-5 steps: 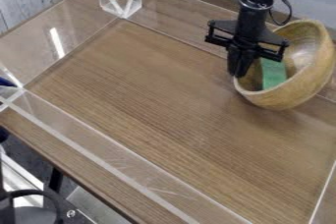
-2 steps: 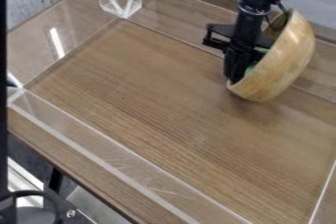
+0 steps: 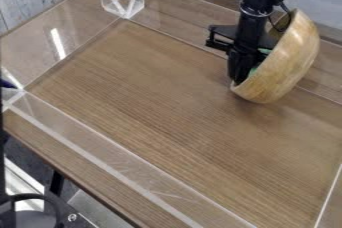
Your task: Remove the green block from inside the brown bowl and put it on the table
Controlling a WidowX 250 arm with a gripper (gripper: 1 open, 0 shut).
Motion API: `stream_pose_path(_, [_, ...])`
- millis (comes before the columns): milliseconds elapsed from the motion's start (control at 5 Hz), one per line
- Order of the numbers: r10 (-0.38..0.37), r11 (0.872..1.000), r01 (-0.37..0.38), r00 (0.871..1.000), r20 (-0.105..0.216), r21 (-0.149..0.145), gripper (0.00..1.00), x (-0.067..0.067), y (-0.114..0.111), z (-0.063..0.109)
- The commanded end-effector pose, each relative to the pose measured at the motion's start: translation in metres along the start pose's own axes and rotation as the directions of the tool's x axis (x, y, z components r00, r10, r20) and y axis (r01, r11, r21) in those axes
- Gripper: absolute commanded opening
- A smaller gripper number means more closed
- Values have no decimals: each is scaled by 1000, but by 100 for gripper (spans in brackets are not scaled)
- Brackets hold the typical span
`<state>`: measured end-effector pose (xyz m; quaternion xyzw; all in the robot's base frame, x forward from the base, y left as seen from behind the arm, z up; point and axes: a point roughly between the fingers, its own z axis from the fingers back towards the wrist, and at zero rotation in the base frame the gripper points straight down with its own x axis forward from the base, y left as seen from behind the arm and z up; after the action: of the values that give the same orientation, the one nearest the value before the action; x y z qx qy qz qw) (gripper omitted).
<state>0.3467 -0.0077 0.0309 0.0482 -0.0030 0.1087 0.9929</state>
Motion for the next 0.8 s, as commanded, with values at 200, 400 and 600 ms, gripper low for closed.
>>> stream_pose_path(200, [56,998,-54,997,60,-34,0,13,24,25])
stream_pose_path(400, [64,998,-62,995,82,-28,0,7,27,22])
stream_pose_path(600, [66,998,-64,993,97,-19,0,2,27,14])
